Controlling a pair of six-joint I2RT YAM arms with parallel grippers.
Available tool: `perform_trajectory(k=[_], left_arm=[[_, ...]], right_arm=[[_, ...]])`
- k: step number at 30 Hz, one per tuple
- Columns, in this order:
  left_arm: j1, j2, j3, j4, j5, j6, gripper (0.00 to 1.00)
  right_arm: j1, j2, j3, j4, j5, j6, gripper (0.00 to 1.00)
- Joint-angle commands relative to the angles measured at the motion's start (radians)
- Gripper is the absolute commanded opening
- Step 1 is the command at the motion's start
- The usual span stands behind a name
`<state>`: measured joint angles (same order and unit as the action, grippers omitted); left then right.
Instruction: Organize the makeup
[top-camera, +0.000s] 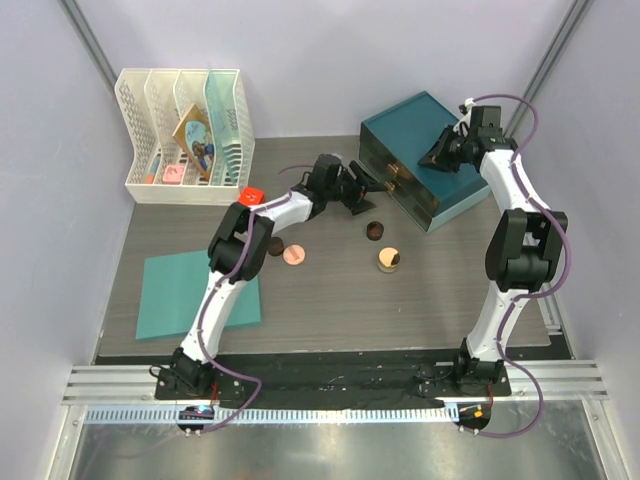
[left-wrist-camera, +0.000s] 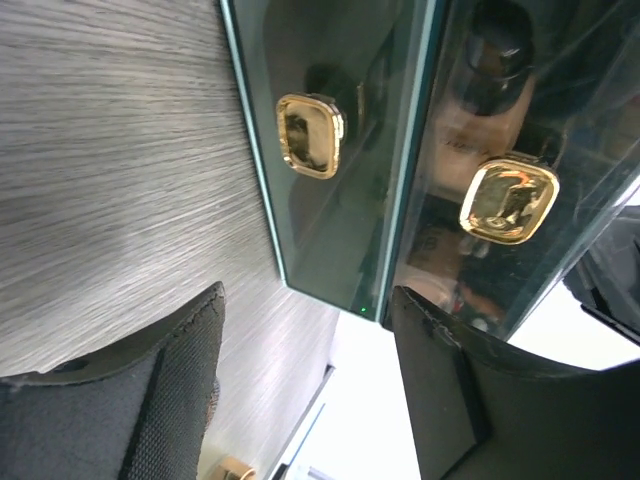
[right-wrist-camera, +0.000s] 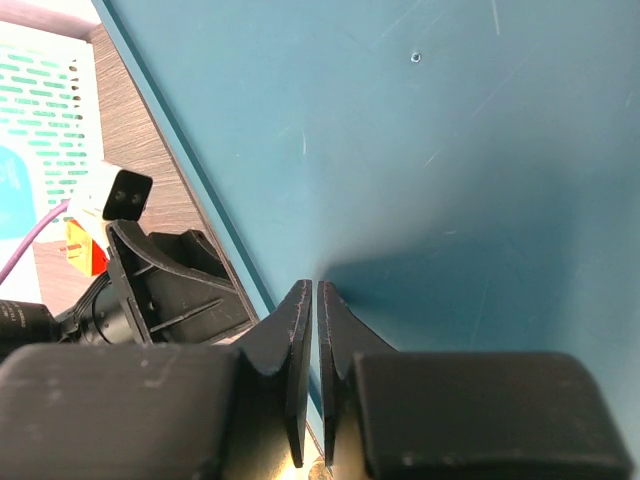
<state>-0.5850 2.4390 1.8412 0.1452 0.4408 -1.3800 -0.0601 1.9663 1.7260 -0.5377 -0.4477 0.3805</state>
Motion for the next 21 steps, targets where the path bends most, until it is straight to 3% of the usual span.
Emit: perform_trajectory(k=[1, 9, 21], left_arm=[[-0.007, 0.006, 0.041, 0.071, -0.02, -0.043, 0.65], [-0.009, 0.095, 0.125, 0.08, -0.042, -0.1, 0.59], [-0.009, 0.144, 0.256, -0.053, -0.096, -0.062, 0.56]], right_arm=[[0.014, 0.106, -0.083, -0.303, 0.104, -0.051, 0.13], [0.014, 0.109, -0.079, -0.304, 0.106, -0.052, 0.13], [0.013, 0.118, -0.069, -0.309, 0.106, -0.055, 0.13]])
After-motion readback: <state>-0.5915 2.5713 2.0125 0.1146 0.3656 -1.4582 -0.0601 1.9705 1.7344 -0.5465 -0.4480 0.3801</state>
